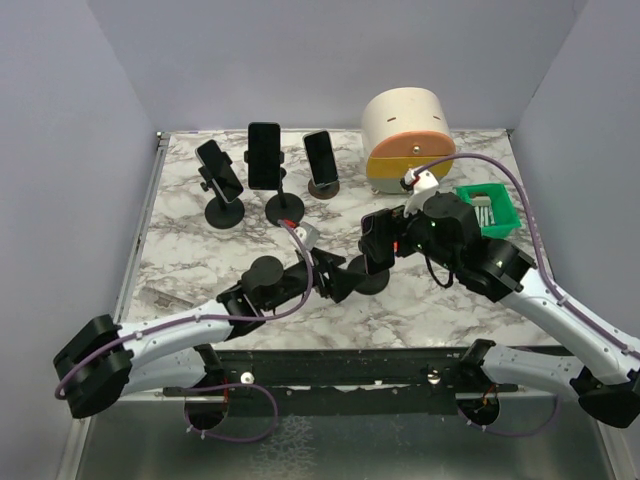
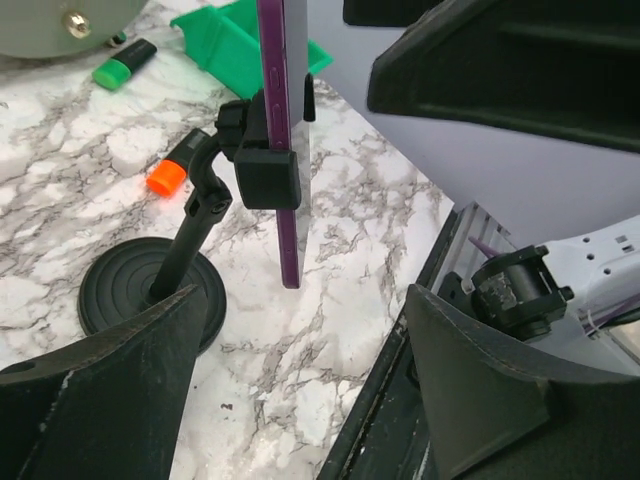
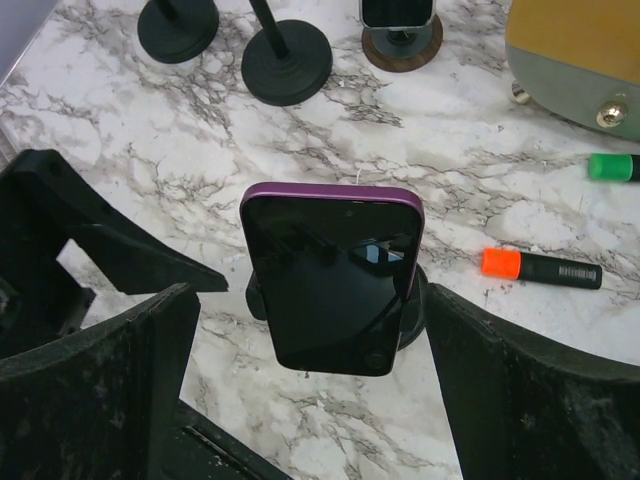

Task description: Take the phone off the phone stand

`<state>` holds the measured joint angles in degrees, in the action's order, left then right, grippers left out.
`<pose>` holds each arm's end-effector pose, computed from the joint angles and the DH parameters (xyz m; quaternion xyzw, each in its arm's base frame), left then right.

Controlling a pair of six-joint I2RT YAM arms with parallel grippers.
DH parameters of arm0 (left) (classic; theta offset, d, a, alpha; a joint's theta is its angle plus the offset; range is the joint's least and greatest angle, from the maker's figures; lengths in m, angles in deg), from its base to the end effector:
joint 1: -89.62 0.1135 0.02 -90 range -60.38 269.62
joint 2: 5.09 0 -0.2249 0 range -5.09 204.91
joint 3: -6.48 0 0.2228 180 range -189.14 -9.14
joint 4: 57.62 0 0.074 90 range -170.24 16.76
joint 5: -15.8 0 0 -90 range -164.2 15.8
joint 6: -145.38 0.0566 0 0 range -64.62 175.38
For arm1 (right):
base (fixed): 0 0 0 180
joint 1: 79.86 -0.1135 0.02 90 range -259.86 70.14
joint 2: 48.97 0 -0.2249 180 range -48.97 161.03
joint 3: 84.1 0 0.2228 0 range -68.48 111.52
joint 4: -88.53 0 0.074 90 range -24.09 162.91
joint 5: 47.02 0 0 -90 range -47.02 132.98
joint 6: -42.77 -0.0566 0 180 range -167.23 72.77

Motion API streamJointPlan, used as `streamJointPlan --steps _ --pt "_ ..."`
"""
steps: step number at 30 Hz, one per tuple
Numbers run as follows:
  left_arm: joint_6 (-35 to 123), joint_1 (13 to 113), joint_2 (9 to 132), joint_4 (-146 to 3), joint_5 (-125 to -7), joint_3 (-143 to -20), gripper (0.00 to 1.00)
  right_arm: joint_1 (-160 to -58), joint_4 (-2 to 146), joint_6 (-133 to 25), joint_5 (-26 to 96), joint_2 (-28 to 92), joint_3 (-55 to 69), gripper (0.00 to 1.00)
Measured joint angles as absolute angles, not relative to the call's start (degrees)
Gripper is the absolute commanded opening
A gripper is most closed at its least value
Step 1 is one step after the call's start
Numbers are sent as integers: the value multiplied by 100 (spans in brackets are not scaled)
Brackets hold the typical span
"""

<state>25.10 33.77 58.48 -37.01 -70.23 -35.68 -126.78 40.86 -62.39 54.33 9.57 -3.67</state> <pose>0.1415 -0.2155 0.2317 0.1812 0.6886 -0.4972 0.4958 0.1625 0.1574 0.3321 -0.1801 0.8251 0.2010 0.4964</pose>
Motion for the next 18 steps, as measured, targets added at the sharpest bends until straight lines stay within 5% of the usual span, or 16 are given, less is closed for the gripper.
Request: streamJointPlan --steps 5,18 --pt "2573 3377 4932 -4545 -7405 -3538 98 -12877 4246 -6311 5733 985 -493 100" --pt "2586 3377 4209 -5878 -8433 -3452 99 -13504 4433 -6588 7241 1591 -395 100"
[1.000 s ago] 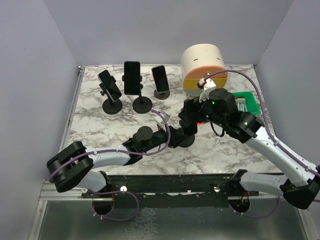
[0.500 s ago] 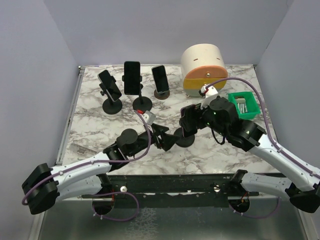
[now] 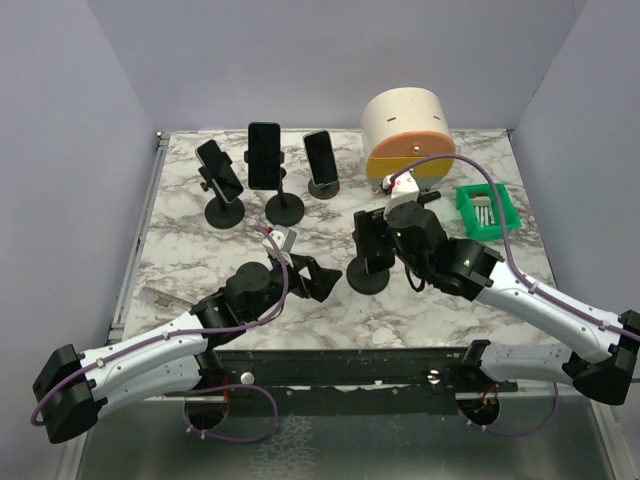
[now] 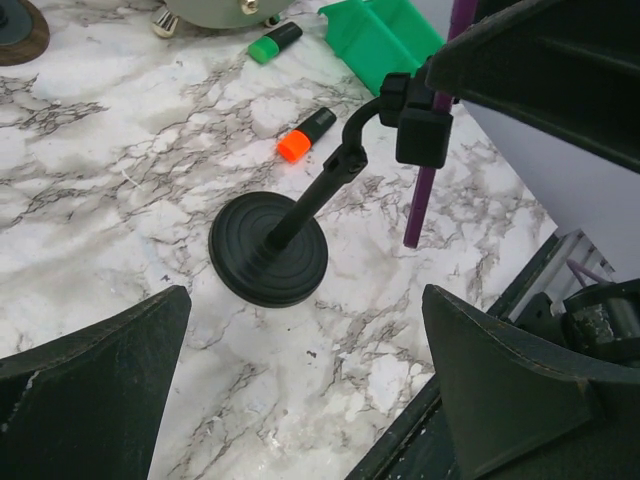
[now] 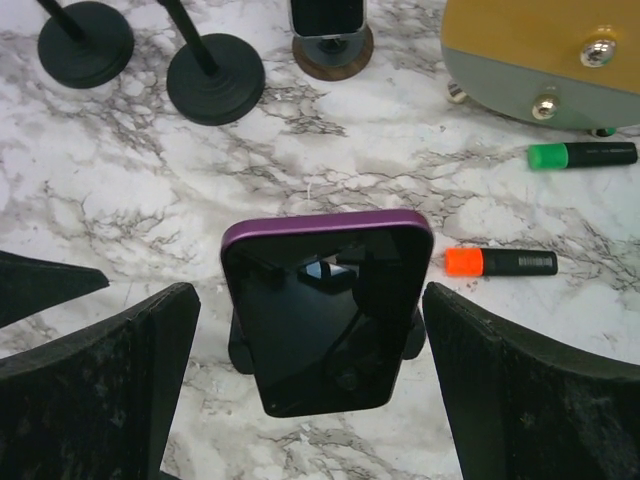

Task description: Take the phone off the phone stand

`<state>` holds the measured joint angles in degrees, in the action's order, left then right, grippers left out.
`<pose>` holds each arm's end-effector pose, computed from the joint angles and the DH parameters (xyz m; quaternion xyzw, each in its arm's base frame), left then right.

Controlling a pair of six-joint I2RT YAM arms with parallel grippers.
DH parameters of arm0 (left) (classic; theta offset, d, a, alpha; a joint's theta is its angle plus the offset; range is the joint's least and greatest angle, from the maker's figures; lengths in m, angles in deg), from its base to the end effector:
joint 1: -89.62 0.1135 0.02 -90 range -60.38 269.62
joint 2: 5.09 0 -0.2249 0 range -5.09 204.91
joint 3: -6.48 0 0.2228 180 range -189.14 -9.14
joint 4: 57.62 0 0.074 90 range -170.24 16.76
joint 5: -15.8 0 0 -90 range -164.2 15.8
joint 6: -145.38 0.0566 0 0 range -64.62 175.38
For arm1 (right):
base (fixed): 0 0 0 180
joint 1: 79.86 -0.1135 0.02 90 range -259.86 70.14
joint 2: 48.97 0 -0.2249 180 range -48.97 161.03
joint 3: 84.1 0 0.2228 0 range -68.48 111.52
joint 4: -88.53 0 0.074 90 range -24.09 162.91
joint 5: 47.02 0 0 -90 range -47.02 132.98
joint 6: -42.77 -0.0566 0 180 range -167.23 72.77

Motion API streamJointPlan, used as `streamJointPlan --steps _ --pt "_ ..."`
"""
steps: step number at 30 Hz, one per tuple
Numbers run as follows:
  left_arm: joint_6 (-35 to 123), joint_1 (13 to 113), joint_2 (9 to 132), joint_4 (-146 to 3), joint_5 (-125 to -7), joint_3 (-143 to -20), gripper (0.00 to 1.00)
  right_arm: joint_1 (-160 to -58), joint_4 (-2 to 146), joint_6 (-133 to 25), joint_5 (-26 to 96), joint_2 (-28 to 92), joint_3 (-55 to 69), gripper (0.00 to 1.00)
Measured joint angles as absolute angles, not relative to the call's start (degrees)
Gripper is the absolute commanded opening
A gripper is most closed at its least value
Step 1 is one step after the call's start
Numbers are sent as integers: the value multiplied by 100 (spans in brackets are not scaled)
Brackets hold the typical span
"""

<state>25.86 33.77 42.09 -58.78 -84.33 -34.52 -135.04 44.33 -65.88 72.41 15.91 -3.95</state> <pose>0.1302 -0.1742 0.2379 0.1136 0.7416 -0.3972 0.5285 0.1641 0.1872 0.3162 -0.1385 0.8315 0.1202 0.5243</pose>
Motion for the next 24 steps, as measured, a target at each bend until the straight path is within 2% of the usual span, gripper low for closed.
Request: streamJointPlan --steps 7,24 --pt "2588 3377 4209 -6012 -8555 -3461 99 -13504 4440 -6621 7595 1604 -395 100" --pt "2586 3379 4161 -6027 -8544 -3461 99 -13456 4691 -6427 7414 1510 -550 100"
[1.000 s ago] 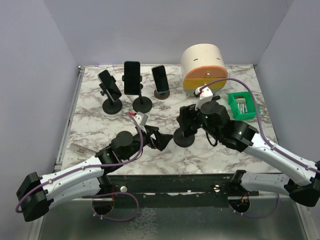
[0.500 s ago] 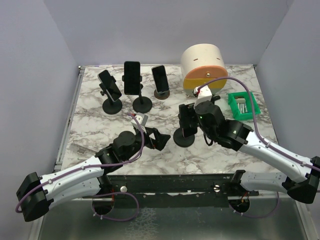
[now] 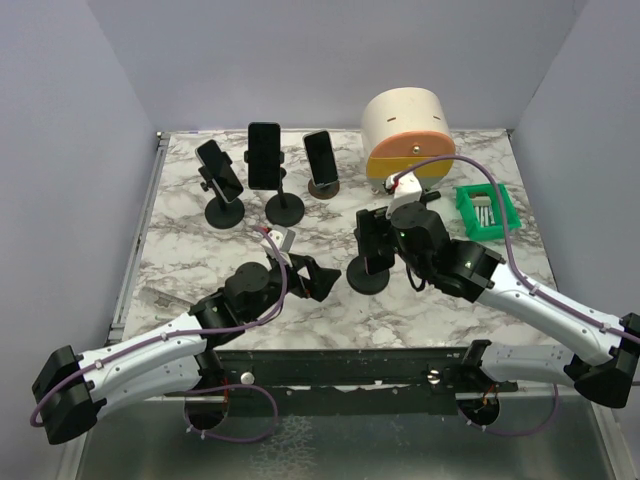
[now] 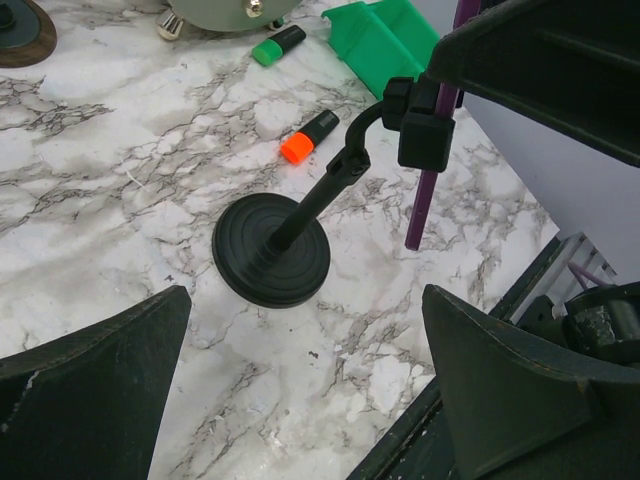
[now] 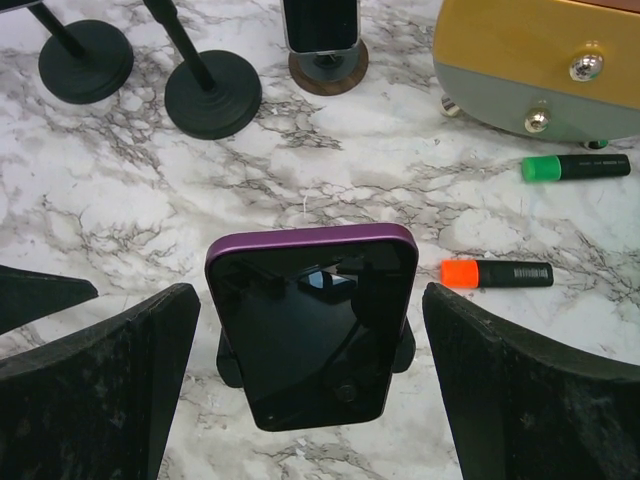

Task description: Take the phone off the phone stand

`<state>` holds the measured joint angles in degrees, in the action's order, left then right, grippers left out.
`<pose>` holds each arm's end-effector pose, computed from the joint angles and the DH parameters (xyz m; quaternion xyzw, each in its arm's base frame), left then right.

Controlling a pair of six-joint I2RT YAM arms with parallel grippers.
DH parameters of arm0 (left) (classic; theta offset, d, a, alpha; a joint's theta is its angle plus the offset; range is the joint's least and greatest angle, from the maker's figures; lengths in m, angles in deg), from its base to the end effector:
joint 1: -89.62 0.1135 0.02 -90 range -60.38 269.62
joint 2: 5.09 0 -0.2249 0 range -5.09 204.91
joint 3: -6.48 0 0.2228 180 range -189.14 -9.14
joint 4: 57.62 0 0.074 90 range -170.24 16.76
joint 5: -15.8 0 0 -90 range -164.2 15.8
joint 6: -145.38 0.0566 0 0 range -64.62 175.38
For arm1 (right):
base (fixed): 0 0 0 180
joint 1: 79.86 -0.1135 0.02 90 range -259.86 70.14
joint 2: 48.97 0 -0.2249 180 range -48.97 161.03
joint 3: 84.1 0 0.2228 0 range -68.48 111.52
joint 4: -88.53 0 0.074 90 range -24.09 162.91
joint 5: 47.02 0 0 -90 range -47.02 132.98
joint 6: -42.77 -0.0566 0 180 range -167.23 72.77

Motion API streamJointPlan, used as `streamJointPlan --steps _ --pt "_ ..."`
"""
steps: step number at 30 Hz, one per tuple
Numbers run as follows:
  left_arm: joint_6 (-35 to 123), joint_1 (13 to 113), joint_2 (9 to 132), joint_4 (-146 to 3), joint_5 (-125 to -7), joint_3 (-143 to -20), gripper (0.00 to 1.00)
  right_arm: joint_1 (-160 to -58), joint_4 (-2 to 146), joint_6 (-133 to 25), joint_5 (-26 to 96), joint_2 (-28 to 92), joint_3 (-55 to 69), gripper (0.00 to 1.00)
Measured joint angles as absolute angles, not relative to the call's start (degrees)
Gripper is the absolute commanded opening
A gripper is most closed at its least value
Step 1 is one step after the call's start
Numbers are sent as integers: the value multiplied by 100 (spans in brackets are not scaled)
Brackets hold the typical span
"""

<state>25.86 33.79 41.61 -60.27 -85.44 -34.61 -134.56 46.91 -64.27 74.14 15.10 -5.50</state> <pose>0.1303 -0.1722 0.2368 0.1089 0.7474 -0.3870 0.5290 0.1662 0.1841 0.3159 -0.1326 0.8230 0.1089 0.5416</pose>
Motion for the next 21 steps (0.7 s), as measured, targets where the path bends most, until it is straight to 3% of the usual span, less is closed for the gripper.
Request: streamJointPlan --steps 21 --pt "2586 3377 4143 -6018 -8372 -3518 97 -12990 4890 -6359 6686 1540 -655 92"
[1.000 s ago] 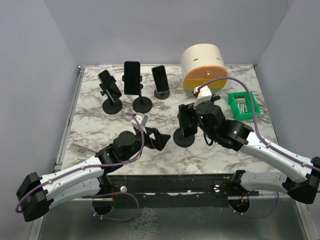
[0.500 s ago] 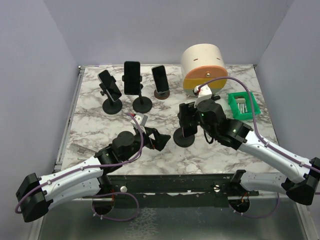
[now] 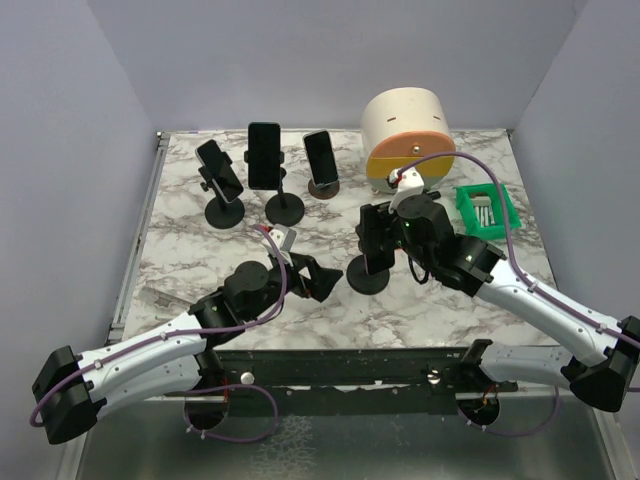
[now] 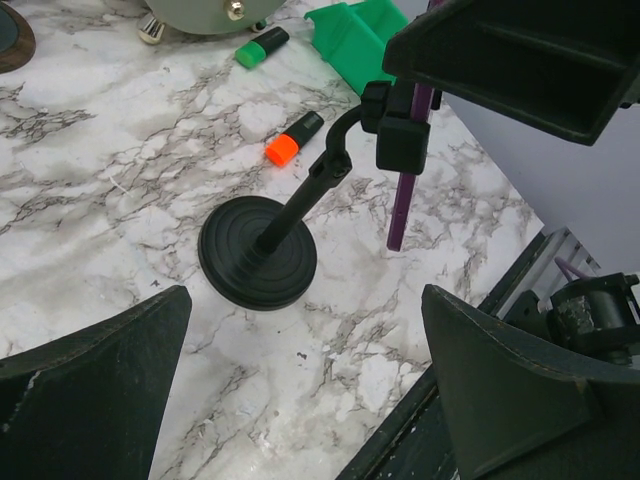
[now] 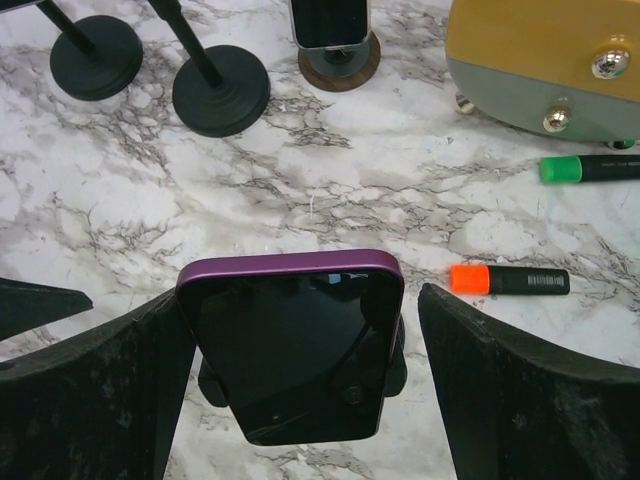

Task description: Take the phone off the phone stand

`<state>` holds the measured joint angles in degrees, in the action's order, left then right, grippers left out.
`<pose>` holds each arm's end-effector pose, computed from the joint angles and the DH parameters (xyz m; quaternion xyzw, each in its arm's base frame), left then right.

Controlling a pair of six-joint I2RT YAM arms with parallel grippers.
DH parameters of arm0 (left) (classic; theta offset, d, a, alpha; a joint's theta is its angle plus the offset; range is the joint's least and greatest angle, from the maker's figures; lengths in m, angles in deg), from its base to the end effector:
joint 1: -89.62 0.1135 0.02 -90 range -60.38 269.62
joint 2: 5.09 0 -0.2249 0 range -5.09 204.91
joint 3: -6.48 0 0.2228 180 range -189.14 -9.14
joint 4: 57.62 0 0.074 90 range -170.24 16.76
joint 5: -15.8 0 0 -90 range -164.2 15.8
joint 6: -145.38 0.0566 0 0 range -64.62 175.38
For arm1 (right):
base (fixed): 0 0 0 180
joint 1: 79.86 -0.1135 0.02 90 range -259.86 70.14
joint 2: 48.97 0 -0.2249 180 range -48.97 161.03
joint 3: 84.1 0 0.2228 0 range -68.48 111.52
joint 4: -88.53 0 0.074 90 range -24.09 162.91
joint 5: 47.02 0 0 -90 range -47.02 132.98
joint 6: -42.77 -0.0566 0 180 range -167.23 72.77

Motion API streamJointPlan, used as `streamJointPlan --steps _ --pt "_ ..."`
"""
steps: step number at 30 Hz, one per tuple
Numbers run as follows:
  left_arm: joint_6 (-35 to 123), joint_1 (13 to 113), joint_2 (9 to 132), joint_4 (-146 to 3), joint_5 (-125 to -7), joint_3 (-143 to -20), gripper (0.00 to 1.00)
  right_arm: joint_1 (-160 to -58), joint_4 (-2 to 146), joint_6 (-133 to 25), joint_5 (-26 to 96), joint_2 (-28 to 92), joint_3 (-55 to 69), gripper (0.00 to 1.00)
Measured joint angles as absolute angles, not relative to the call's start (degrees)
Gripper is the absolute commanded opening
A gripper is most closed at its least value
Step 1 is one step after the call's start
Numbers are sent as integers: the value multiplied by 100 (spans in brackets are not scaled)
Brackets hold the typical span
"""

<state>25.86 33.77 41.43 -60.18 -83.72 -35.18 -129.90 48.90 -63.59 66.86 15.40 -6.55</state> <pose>0.1290 -0.1735 0.2410 0.1172 0.7416 -0.4000 0.5257 0.1796 0.1786 0.3111 -0.1367 0.8276 0.1349 0.5274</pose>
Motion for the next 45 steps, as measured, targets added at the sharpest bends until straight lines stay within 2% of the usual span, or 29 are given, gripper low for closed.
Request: streamJointPlan --steps 6,11,19,22,26,27,33,45 --pt "2595 3379 4176 -6007 -8363 -3610 97 -12890 4897 -6352 6533 1569 -679 90" --pt "2608 3377 4222 -6009 -8365 -3618 97 -12859 4897 -6315 6434 1602 -683 78" --pt "2599 3377 4329 -5955 -8391 -3680 99 -12848 4910 -6254 6345 1602 -683 44" --pt "2479 3377 4454 -5924 -8653 -3697 92 -12848 4910 -6254 6321 1599 -683 35" --pt "2512 3379 4565 -5529 -8824 -3667 87 -12848 4910 -6254 6299 1599 -683 4" --pt "2534 3379 4596 -5417 -8824 -3667 86 -12848 4908 -6254 6299 1599 -683 1" --pt "2702 3379 5337 -5026 -8737 -3953 69 -12848 4862 -6260 6297 1610 -653 0" --pt "2971 3348 5999 -4794 -8299 -4504 69 -12848 4711 -6285 6295 1676 -541 0"
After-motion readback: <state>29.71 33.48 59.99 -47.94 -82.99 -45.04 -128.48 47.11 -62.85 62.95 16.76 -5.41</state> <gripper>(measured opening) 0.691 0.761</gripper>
